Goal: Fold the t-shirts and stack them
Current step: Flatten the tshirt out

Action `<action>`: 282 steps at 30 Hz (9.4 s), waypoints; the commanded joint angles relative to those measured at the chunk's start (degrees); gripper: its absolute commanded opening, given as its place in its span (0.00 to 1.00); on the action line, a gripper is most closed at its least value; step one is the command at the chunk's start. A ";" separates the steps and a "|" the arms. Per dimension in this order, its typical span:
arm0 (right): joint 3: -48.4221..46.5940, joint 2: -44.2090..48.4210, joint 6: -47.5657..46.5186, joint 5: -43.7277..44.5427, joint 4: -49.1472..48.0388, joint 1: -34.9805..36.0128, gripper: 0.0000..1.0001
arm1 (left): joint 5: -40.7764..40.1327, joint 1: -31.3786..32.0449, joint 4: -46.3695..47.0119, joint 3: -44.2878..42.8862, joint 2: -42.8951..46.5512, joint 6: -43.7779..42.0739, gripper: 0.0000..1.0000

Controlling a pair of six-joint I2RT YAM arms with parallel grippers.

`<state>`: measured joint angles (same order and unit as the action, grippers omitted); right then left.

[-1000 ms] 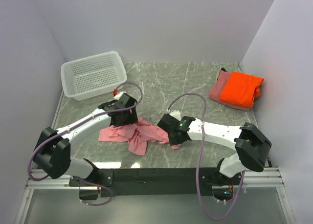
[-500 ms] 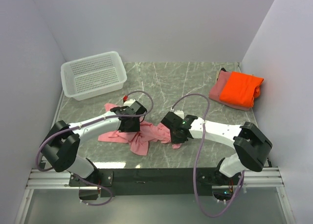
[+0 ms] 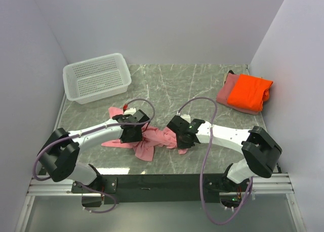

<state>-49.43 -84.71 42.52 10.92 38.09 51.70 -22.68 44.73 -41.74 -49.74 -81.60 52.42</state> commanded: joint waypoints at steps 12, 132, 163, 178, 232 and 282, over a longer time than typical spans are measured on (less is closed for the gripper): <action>0.12 1.30 0.54 0.25 0.67 -0.37 0.00 | 5.89 2.03 4.12 1.22 -1.54 0.75 0.56; -24.57 -10.64 -11.14 -0.89 -2.83 7.62 0.40 | 8.26 -47.54 -6.34 -14.78 13.58 -24.91 0.01; -30.21 -28.60 -13.70 5.43 -4.51 6.48 0.00 | 6.77 -47.81 -10.03 -15.30 16.48 -25.79 0.01; -28.53 -3.28 -12.90 14.92 5.77 1.30 0.00 | 12.74 -48.25 -11.00 -23.21 19.81 -25.53 0.00; -21.85 -24.10 -5.44 -1.69 -10.57 -11.01 0.49 | 13.36 -48.25 -11.97 -10.29 26.14 -25.35 0.00; -62.32 -0.19 -24.32 8.95 17.72 -27.00 0.00 | 23.38 -47.72 -3.70 -47.54 11.12 -25.61 0.01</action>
<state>-102.91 -83.50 24.18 17.50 52.16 25.74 -1.76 -3.27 -48.56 -88.92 -68.86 28.32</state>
